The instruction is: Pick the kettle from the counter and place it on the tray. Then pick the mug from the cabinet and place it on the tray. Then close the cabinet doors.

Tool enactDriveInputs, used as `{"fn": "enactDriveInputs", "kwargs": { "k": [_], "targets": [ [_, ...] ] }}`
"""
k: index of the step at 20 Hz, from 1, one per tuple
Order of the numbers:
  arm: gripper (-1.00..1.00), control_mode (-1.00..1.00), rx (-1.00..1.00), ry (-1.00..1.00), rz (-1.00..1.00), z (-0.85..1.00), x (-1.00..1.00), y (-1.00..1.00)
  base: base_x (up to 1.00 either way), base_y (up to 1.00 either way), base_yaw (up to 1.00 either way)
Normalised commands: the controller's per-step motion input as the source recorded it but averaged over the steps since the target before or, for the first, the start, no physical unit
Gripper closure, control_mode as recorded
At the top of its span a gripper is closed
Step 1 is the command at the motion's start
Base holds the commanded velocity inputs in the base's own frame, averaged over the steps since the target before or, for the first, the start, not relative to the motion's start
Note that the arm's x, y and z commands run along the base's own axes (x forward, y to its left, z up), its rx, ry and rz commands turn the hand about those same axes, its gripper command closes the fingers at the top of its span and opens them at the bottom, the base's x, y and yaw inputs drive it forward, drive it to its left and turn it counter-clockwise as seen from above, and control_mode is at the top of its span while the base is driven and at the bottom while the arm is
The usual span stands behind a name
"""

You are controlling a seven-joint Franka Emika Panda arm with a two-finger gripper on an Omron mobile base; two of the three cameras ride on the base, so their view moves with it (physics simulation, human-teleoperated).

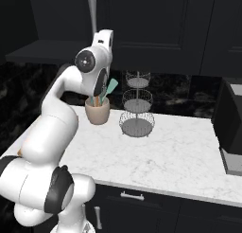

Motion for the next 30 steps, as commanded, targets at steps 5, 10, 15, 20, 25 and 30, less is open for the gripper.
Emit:
{"fn": "enactDriveInputs", "kwargs": {
  "k": [5, 10, 15, 20, 25, 30],
  "targets": [
    [-1.0, -1.0, -0.02, 0.15, -0.03, -0.18, 0.57, -0.12, 0.0, 0.0, 0.0],
    [-1.0, -1.0, -0.03, 0.18, -0.01, -0.6, 0.12, -0.33, 0.0, 0.0, 0.0],
    [-1.0, -1.0, 0.0, 0.15, -0.01, -0.71, -0.01, -0.46, 0.0, 0.0, 0.0],
    [-1.0, -1.0, 0.0, 0.1, 0.0, -0.61, -0.39, -0.52, 0.0, 0.0, 0.0],
    [-1.0, -1.0, 0.0, 0.12, 0.0, -0.37, -0.7, -0.44, 0.0, 0.0, 0.0],
    [-1.0, -1.0, 0.0, 0.0, -0.01, 0.1, -0.97, -0.15, 0.0, 0.0, 0.0]
  ]
}}
